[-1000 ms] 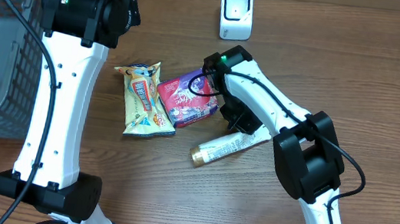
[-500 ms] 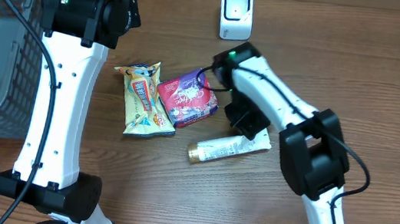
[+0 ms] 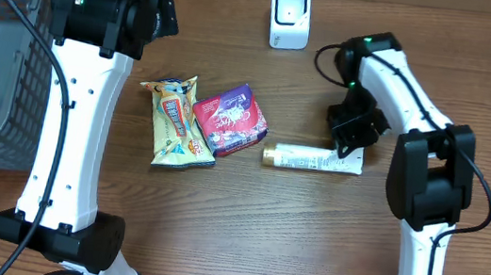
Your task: Scan the item barcode
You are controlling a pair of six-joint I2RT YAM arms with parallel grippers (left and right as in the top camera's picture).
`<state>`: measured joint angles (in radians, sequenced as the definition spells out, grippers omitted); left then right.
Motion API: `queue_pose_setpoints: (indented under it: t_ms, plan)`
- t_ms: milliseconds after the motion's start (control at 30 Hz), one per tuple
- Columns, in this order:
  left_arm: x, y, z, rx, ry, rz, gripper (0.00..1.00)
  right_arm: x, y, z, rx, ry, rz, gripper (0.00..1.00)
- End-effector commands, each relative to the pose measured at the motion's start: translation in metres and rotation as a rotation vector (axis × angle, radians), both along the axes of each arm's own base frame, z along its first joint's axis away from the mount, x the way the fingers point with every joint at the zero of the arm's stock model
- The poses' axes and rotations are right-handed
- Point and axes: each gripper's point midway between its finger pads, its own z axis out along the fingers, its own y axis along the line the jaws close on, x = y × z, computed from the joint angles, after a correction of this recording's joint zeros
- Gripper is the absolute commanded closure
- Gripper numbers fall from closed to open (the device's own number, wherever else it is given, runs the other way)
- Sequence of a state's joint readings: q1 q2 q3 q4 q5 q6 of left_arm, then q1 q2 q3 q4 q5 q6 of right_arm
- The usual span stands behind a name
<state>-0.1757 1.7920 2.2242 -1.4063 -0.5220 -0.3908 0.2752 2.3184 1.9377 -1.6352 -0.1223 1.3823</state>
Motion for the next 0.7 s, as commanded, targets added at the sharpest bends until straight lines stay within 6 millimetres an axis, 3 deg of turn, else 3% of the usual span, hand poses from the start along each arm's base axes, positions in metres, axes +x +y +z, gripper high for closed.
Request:
queue_pose_setpoints:
  t_ms: [0, 33, 100, 267, 400, 533, 667]
  plan:
    - [0.002, -0.001, -0.002, -0.031, -0.004, 0.005, 0.00, 0.010, 0.005, 0.005, 0.083, -0.025, -0.010, 0.48]
    - [0.001, -0.001, -0.002, -0.031, -0.003, 0.005, 0.00, 0.014, 0.004, 0.005, 0.106, -0.041, 0.025, 0.17]
    - [0.001, -0.001, -0.002, -0.031, 0.000, 0.005, 0.00, 0.019, 0.001, 0.003, 0.129, -0.066, 0.087, 0.00]
    - [0.000, -0.001, -0.002, -0.030, 0.004, 0.006, 0.00, 0.047, -0.001, -0.002, 0.212, -0.203, 0.415, 0.00]
    - [0.000, -0.001, -0.003, -0.034, 0.001, 0.012, 0.00, 0.062, -0.005, 0.011, 0.235, -0.267, 0.619, 0.00]
    - [0.000, -0.001, -0.002, -0.040, -0.004, 0.020, 0.00, 0.083, -0.016, 0.041, 0.178, -0.335, 0.820, 0.00]
    - [0.000, -0.001, -0.003, -0.055, -0.013, 0.037, 0.00, 0.102, -0.010, 0.078, 0.235, -0.447, 1.185, 0.00]
